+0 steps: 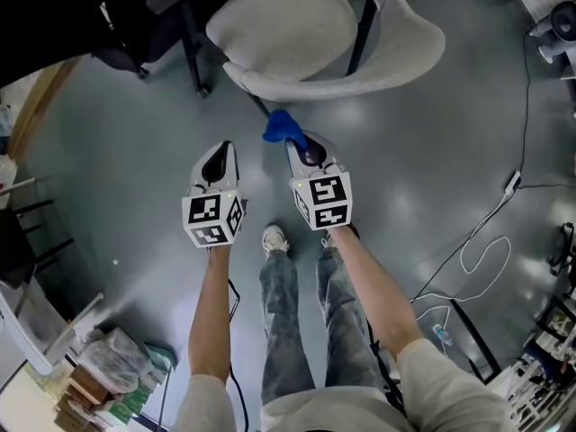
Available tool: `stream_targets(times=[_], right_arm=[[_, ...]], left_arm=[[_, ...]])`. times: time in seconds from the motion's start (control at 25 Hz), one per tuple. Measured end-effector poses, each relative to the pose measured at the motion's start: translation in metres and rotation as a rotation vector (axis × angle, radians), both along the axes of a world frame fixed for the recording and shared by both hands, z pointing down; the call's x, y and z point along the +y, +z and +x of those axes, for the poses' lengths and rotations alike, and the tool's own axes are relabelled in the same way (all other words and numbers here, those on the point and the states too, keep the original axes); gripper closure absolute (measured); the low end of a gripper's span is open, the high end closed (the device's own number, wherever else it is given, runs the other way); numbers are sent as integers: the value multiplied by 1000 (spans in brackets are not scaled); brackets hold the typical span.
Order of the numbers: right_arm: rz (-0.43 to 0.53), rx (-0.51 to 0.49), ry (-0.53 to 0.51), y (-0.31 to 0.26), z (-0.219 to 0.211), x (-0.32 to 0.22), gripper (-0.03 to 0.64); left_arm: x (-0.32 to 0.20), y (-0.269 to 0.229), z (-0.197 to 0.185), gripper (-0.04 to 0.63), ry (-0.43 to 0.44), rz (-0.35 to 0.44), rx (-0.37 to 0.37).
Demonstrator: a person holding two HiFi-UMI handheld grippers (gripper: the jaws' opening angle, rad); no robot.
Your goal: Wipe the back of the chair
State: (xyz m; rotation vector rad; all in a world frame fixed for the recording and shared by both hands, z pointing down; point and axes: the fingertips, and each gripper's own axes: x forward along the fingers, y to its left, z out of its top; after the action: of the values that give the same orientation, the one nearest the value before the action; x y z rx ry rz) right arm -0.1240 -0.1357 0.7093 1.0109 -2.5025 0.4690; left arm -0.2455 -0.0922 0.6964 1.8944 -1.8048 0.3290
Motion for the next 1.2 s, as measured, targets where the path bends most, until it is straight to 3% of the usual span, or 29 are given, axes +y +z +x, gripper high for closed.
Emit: stream_targets(times=[0.24,0.48,1.2], right_arm=[[10,16,-41,5,-28,-13,571],[9,31,-16,17,-19,-34,571],[21,68,89,18,81,-81,571]], left_arm=[[12,0,-12,591,-24,-2,7],[13,9,-3,591,-9,-2,12],[-38,2,69,591,85,8,13]])
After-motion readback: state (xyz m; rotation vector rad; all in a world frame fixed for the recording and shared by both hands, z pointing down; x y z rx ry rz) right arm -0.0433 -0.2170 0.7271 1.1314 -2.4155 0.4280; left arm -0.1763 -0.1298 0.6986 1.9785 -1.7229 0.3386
